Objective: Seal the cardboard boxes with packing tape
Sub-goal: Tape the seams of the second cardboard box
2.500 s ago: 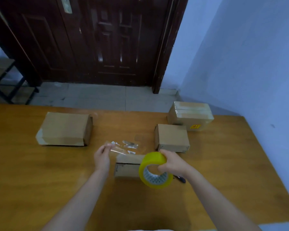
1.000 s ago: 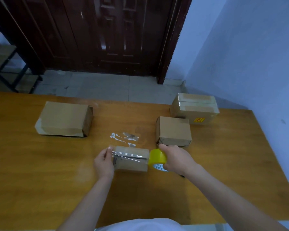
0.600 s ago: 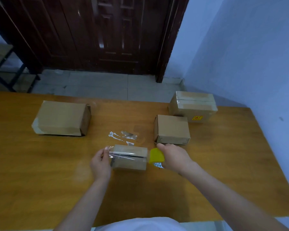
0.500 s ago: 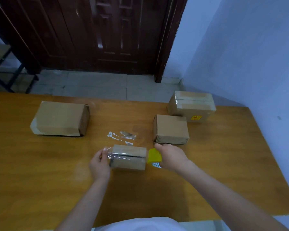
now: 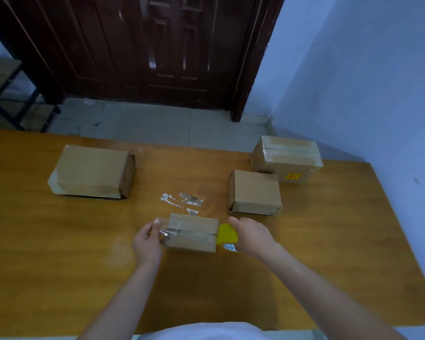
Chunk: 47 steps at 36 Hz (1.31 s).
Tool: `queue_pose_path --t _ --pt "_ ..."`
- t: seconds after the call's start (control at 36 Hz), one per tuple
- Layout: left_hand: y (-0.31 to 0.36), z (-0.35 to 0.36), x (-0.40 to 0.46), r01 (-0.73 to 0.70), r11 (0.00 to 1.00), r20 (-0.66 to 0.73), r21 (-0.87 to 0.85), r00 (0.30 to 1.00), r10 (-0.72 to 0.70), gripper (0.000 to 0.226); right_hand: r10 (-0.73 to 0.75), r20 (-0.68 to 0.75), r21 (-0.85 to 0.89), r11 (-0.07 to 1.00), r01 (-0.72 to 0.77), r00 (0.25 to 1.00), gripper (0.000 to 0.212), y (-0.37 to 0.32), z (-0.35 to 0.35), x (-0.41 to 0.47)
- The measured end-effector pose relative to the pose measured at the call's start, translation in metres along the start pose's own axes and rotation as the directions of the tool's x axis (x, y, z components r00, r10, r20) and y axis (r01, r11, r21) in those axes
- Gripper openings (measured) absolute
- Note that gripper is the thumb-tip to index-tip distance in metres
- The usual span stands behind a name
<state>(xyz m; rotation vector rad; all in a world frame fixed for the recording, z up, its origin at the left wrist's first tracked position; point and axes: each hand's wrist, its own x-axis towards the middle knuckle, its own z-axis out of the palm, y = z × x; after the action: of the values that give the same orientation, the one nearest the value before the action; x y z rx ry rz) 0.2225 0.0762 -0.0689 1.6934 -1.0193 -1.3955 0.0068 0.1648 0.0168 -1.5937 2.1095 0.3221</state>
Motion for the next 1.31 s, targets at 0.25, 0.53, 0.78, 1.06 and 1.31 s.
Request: queue_pose_path --t 0.25,0.53,0.78,1.06,1.31 --pt "0.001 -0.001 0.005 0.178 0.984 0.067 -0.031 0.982 -0.175 0.02 0.004 -0.014 0.019 1.0 -0.004 1.0 0.047 0.003 0.007 0.0" --pt "-0.005 0.004 0.014 0.405 0.913 0.195 0.057 0.892 -0.408 0.049 0.004 -0.009 0.034 0.999 -0.004 1.0 0.047 0.003 0.007 0.004" --pt "-0.004 0.013 0.016 0.374 0.923 0.091 0.091 0.92 -0.381 0.033 -0.019 -0.012 0.001 1.0 0.019 1.0 0.048 0.003 0.006 0.004" --pt "0.01 0.006 0.028 0.16 0.927 0.003 0.34 0.985 -0.171 0.025 -0.037 -0.016 0.034 0.999 0.037 0.999 0.045 0.006 0.011 0.0" --pt "0.028 0.025 -0.025 -0.619 0.618 0.526 0.485 0.771 0.359 0.058 -0.105 -0.027 0.162 0.981 0.108 0.994 0.044 -0.027 0.026 -0.006"
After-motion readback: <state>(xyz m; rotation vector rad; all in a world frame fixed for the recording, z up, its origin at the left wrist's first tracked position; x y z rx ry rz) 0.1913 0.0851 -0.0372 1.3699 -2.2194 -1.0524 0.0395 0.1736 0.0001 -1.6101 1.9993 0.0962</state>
